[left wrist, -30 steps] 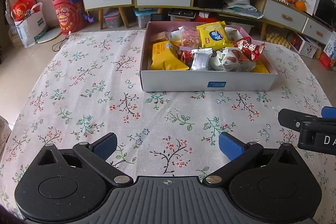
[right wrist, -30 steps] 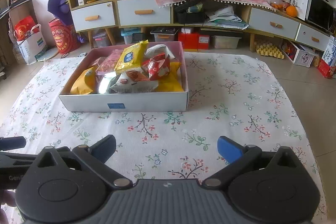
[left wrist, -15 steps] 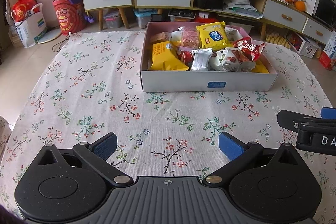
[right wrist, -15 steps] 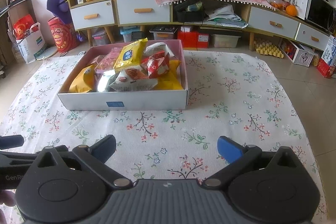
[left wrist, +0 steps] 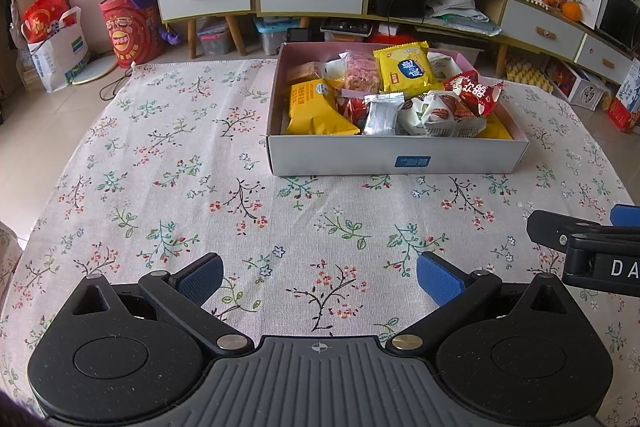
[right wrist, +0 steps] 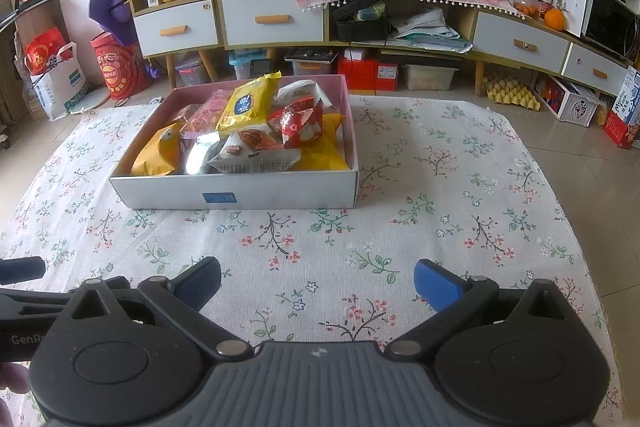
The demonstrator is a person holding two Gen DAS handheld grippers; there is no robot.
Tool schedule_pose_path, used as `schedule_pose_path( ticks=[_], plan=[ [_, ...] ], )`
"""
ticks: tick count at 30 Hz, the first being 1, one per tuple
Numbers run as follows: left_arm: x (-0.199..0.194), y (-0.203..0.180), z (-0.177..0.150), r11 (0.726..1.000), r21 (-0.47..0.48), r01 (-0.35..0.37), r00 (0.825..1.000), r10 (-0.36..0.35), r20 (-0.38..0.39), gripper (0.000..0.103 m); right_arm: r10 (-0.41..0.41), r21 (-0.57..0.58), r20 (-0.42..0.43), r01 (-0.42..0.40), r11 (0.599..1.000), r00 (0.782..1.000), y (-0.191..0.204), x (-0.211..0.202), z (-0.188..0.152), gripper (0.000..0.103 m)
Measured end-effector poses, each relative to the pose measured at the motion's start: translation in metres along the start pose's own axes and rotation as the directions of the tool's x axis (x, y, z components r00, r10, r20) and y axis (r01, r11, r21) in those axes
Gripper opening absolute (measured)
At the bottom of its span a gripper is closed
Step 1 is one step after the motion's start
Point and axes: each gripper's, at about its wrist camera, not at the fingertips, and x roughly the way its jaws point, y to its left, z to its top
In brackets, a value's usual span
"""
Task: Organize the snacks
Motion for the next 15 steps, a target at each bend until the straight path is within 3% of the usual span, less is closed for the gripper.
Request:
schedule_pose_path(
  ticks=[15],
  plan=[
    [0.0007,0.0013,0.0001,1.0,-0.006,0.002,1.0,-0.002,-0.013,0.103,-0.004,-0.006,-0.005,0.004,1.0,1.0,0.0005,0.0003,0.0,0.09]
  ],
)
